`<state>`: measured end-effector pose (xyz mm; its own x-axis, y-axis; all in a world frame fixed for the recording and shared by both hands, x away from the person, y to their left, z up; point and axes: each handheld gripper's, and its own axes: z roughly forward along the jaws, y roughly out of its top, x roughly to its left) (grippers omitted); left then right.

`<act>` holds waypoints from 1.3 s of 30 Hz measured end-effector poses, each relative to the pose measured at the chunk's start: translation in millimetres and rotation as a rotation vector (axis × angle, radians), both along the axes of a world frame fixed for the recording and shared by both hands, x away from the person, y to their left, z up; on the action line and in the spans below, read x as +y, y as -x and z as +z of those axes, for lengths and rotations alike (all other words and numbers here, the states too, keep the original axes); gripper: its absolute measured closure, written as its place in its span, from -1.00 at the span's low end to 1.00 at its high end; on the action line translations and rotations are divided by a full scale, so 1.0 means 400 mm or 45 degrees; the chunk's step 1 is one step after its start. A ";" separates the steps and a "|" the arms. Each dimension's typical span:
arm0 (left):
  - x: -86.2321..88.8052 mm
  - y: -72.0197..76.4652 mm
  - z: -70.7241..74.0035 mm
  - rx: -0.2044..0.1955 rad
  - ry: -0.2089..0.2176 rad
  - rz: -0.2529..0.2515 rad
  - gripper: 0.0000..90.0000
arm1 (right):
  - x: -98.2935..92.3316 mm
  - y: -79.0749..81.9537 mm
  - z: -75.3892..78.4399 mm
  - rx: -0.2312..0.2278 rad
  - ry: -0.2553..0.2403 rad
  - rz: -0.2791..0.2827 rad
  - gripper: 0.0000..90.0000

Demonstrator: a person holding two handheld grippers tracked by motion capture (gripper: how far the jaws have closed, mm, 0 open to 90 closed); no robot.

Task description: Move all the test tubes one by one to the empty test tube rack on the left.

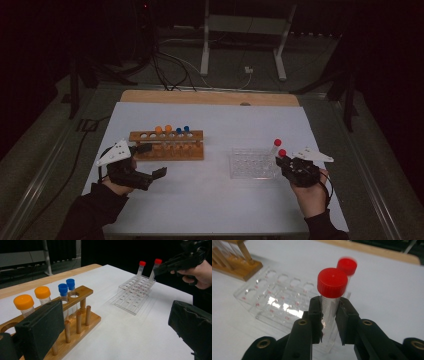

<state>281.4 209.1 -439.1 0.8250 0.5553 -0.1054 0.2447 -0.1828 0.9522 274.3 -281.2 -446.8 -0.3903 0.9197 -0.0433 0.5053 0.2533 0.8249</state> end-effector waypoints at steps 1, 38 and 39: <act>0.000 0.000 0.000 0.000 0.000 0.000 -0.97 | 0.000 0.002 0.008 -0.014 0.003 0.002 0.67; -0.059 -0.004 0.031 0.019 -0.046 -0.116 -0.97 | 0.248 0.015 0.105 -0.128 -0.026 0.396 0.67; -0.063 -0.005 0.031 0.018 -0.049 -0.126 -0.97 | 0.259 0.015 0.102 -0.127 -0.019 0.416 0.67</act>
